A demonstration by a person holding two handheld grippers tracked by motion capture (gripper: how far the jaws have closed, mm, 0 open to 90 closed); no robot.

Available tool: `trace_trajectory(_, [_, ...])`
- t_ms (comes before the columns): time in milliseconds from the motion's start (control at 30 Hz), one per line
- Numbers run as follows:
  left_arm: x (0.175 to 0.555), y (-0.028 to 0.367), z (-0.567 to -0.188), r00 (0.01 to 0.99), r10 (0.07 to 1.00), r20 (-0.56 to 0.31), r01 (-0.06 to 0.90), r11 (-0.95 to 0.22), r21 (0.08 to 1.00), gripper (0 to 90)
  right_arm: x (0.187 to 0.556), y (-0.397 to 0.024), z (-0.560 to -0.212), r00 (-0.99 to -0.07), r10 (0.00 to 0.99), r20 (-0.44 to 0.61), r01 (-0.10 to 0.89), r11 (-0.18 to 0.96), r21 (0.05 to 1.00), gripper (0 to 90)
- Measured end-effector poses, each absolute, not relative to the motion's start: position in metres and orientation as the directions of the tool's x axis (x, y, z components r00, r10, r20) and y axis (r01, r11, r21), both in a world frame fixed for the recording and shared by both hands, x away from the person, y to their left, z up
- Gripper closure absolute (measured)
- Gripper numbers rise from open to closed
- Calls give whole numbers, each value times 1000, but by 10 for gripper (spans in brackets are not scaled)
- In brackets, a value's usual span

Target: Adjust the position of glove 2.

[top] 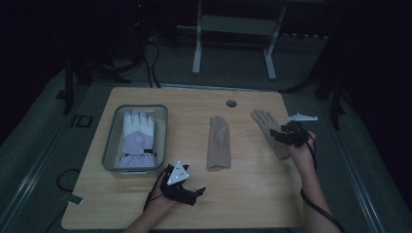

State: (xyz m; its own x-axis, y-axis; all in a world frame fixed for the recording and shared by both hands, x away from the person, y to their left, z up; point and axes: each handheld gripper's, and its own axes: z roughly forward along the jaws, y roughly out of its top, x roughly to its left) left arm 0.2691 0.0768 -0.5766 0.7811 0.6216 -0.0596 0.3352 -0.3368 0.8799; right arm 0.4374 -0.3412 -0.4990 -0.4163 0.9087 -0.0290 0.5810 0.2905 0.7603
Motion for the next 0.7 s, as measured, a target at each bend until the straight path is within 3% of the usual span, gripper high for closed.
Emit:
trace_trajectory(433, [270,77,-577,779,623,-69,342,-330,880,2,468,-354,-502,-435,896,-84,557,341,757,466])
trace_trajectory(700, [271,77,-577,780,621,-72,346,-333,877,2,485,-356,-522,-421,905,-50,607,323,726,465])
